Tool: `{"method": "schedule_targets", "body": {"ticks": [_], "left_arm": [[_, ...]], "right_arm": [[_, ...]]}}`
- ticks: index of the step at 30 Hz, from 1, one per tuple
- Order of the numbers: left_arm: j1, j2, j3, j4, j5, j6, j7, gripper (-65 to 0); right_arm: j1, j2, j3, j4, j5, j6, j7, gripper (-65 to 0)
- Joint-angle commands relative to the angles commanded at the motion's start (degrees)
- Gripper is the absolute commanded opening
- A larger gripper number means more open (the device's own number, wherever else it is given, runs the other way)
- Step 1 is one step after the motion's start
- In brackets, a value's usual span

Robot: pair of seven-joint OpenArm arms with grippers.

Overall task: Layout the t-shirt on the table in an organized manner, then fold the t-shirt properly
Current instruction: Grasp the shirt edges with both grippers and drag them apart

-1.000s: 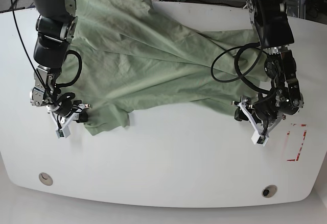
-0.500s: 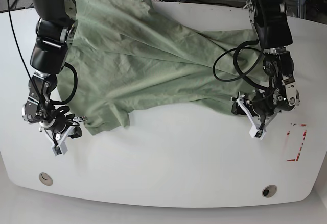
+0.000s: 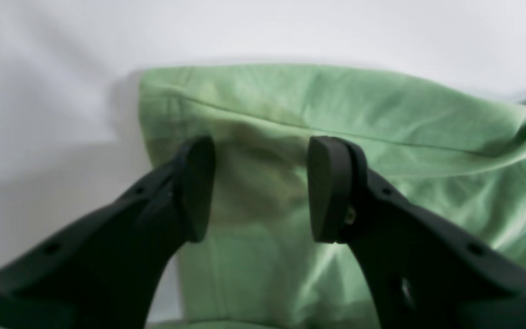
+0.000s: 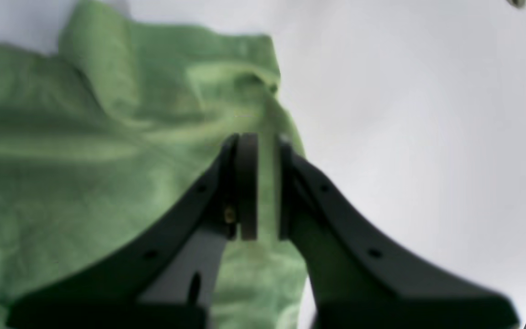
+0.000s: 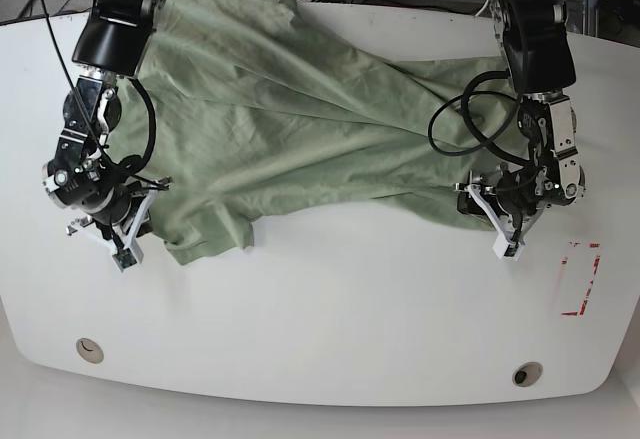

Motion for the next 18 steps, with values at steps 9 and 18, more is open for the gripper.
{"method": "schedule_targets", "body": {"ticks": [9,18], "left_arm": [[-1.8,-0.1,1.4,-9.4,0.0,0.4,-6.5,-35.1],[-3.2,-1.7,1.8,-14.8,3.3,0.4,-11.2,-35.1]], "right_arm": [[-4.7,-2.4,4.2,-8.2,0.0,0.00,3.6,-59.8],[-0.3,-1.3,4.0,-25.4,-0.2,0.00,12.9,-59.8]]}}
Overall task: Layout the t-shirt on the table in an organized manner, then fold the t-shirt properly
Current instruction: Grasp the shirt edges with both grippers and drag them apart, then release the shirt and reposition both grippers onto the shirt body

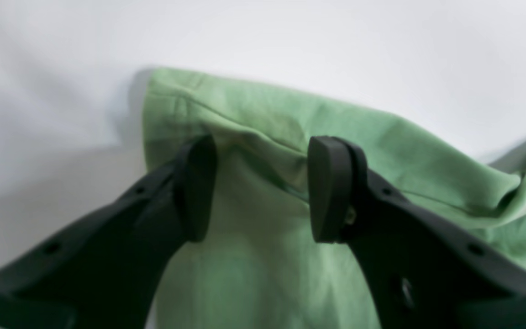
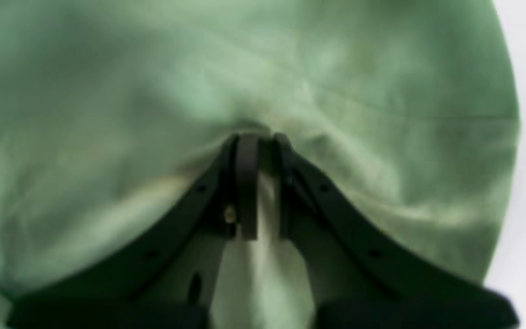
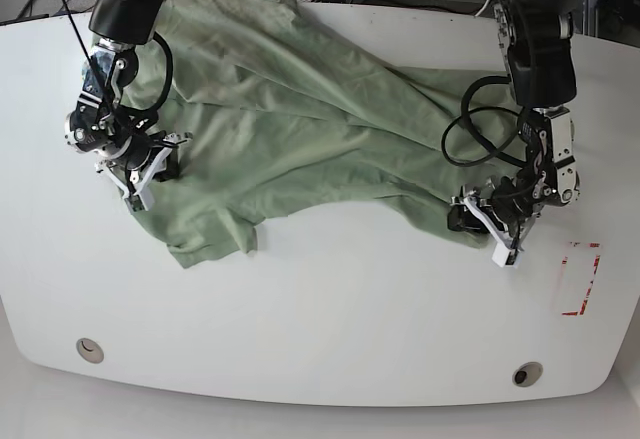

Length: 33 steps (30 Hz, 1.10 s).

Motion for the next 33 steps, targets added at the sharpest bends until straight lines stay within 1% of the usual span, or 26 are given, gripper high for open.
{"method": "schedule_targets", "body": {"ticks": [3,6,7,9,10,11,13,17,22,26,28,30,33], "left_arm": [[-0.4,-1.4,-0.1,-0.8,1.6,0.0,-0.3,-35.1],[-0.4,-3.3,-0.1,-1.1,1.7,0.0,-0.9,-35.1],[-0.4,-3.9,-0.1,-1.1,1.8,0.0,-1.4,-35.1],[-0.4,-5.1,-0.1,-1.1,1.8,0.0,-1.8,-35.1],[-0.4,-6.1,-0.1,-1.1,1.8,0.0,-2.1,-35.1],[-0.4,-6.3,-0.1,-1.1,1.8,0.0,-2.3,-35.1],[-0.4,-7.5,-0.1,-1.1,1.8,0.0,-2.8,-35.1],[-0.6,-8.9,-0.1,-1.1,1.8,0.0,-2.8,-35.0],[-2.3,-9.1,-0.1,-1.1,1.8,0.0,-3.7,-35.0],[-3.9,-9.1,-0.1,-1.8,1.8,0.0,-3.6,-35.0],[-4.8,-9.1,-0.1,-1.8,1.7,-0.2,-3.4,-35.0],[-5.4,-9.0,-0.1,-1.6,1.6,-0.4,-2.6,-35.0],[-6.1,-9.0,-0.3,-0.4,1.5,-0.4,-0.4,-35.0]], "right_arm": [[3.0,1.8,0.0,-7.2,0.1,0.00,3.0,-59.8],[7.3,2.5,0.0,-14.9,0.1,0.00,6.9,-59.6],[9.1,2.7,-0.1,-18.1,-0.1,0.00,8.9,-59.6],[10.9,3.6,-0.2,-21.4,-0.1,0.00,11.1,-59.5],[12.7,4.5,-0.6,-24.4,-0.1,0.00,12.7,-59.5],[13.4,4.8,-1.0,-25.3,-0.1,0.00,13.5,-59.5],[16.3,5.8,-3.3,-29.2,-0.1,0.00,16.3,-59.5],[19.8,6.7,-6.3,-33.4,-0.1,0.00,19.6,-59.5],[22.2,6.6,-9.1,-34.3,0.0,0.00,20.2,-59.5],[23.1,6.4,-9.8,-34.2,0.1,0.00,20.2,-59.5],[23.8,5.7,-9.6,-34.1,0.3,0.00,20.2,-59.5],[24.2,5.5,-9.4,-33.7,0.3,0.00,20.2,-59.5],[23.7,5.0,-9.4,-29.5,0.4,0.00,19.3,-59.5]]}}
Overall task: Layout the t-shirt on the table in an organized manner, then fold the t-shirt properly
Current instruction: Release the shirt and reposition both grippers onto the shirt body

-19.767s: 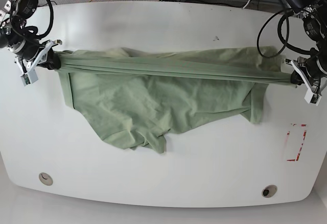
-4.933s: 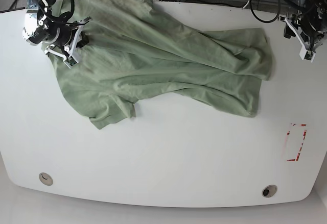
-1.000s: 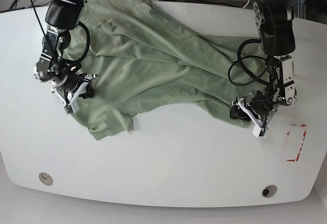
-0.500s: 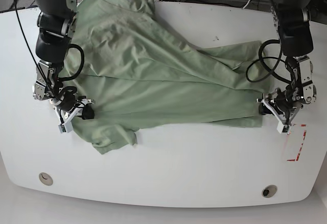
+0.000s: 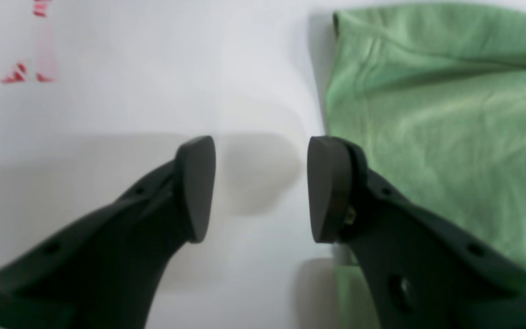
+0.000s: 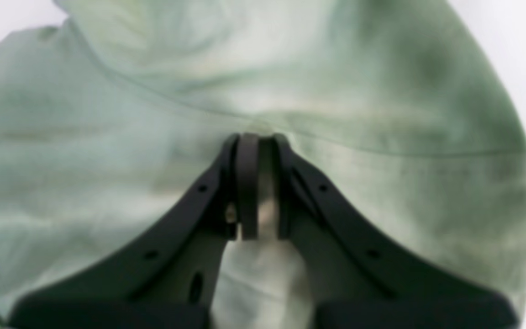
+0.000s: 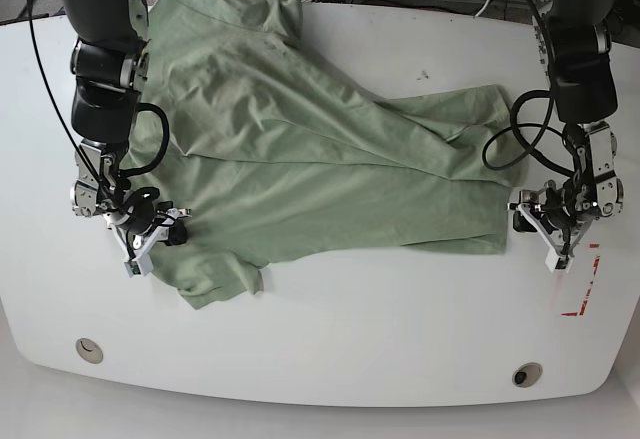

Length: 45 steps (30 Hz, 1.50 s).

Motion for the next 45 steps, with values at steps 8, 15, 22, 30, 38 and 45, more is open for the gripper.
{"method": "schedule_targets", "body": {"ticks": [8,15,22,30,38,45], "left_arm": [[3.4,1.6,-4.7,15.3,-2.2,-1.9,7.9,-35.0],[8.4,2.0,-7.3,28.7,-6.8,-3.1,18.1,-35.0],[16.0,3.3,-7.6,41.0,-11.3,-2.9,27.1,-35.0],[22.2,3.7,-7.6,47.2,-14.7,-3.1,34.3,-33.3],[27.8,3.7,-7.6,50.1,-15.6,-2.8,35.4,-21.7],[31.1,3.8,-7.6,51.4,-15.7,-2.8,35.4,-21.8]], "right_arm": [[-4.7,-0.7,0.1,19.5,4.0,0.00,-11.0,-59.5],[-11.3,-1.1,0.8,39.2,8.0,0.00,-23.7,-55.2],[-22.3,-5.0,9.2,59.8,8.1,0.00,-33.8,-32.5],[-33.1,-7.2,14.0,71.3,8.4,0.00,-38.5,-15.9],[-40.9,-8.8,19.9,72.4,8.5,0.00,-38.8,-10.3],[-44.8,-9.2,20.4,72.4,8.5,0.00,-38.9,-10.3]]}}
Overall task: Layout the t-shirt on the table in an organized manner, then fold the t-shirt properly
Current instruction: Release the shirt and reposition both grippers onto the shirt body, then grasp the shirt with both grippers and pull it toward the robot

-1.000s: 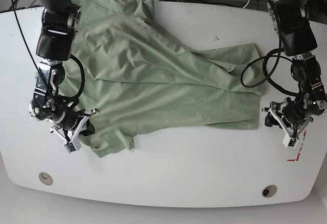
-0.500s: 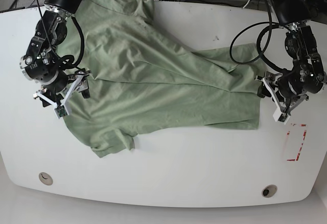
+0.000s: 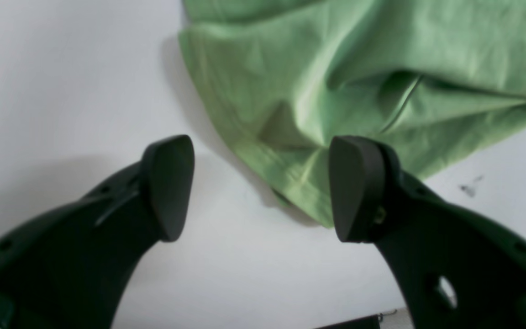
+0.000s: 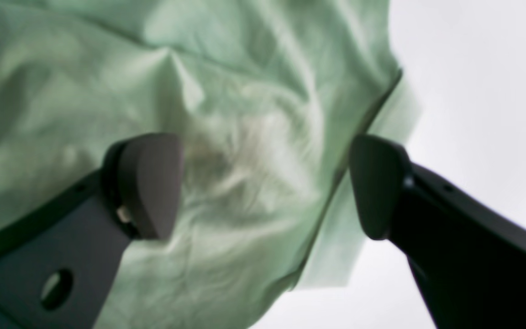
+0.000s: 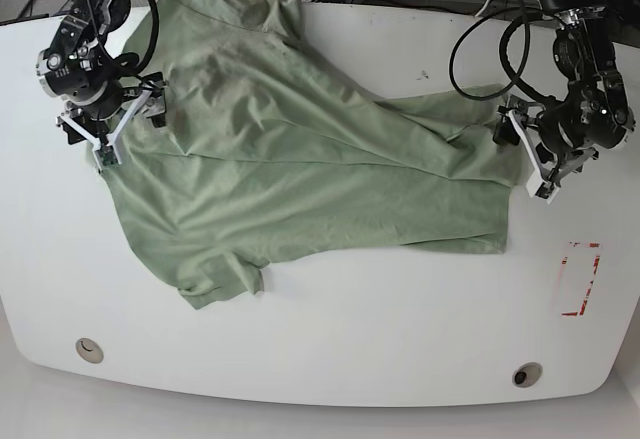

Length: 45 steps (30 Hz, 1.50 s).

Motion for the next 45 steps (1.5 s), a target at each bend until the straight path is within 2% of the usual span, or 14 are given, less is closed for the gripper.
{"method": "schedule_targets", "body": {"ticks": [4,6,8,9,11,12,14,18,22,26,33,39,45], "left_arm": [[0.4,1.5,0.0,1.1,-0.1,-0.3,-0.1,-26.0],[0.2,2.5,0.0,1.5,-0.1,-0.4,-0.1,-29.9],[-0.8,3.9,0.0,1.5,-0.1,-0.4,-0.2,-35.7],[-1.1,4.3,0.0,1.5,0.0,-0.4,-0.2,-36.8],[-2.7,6.6,0.0,1.4,0.2,-0.1,-0.2,-41.4],[-3.2,7.0,0.0,1.4,0.2,0.0,-0.3,-42.5],[-4.7,8.1,0.0,1.1,0.3,0.1,-0.8,-43.6],[-8.4,9.5,0.0,0.7,1.5,0.1,-4.7,-43.9],[-12.5,11.2,1.4,-2.5,6.5,0.1,-6.7,-43.9],[-18.5,12.9,3.3,-10.9,12.5,-0.2,-7.4,-43.9],[-21.1,14.1,3.7,-23.1,16.1,0.0,-13.5,-43.9],[-22.3,13.7,3.5,-31.4,16.2,0.0,-16.6,-43.9],[-22.3,11.2,3.6,-38.0,16.2,0.0,-22.5,-43.9]], "right_arm": [[-0.8,-0.3,-0.1,0.0,0.0,0.00,0.0,-10.6],[-0.5,-1.2,-0.1,0.0,0.0,0.00,0.0,-13.2],[-0.3,-1.9,-0.2,0.0,0.0,0.00,0.0,-19.3],[-0.2,-2.0,-0.3,0.0,0.0,0.00,0.0,-20.8],[1.7,-2.1,-1.1,-0.1,0.0,0.00,0.0,-28.7],[2.5,-2.1,-1.8,-0.2,0.0,0.00,0.0,-30.6],[4.0,-2.0,-3.6,-0.4,-0.3,0.00,0.0,-34.2],[9.1,-2.0,-6.1,-3.4,-0.4,0.00,0.1,-39.8],[14.8,-1.8,-7.4,-9.8,-0.4,0.00,0.2,-45.2],[21.5,-1.4,-8.0,-21.0,-0.5,0.00,0.4,-52.0],[25.6,-0.1,-8.1,-33.2,-0.5,0.00,2.6,-54.4],[25.2,0.1,-8.1,-35.8,-0.5,0.00,3.9,-54.2],[24.6,1.1,-8.2,-39.8,-0.5,0.00,6.1,-54.2]]}}
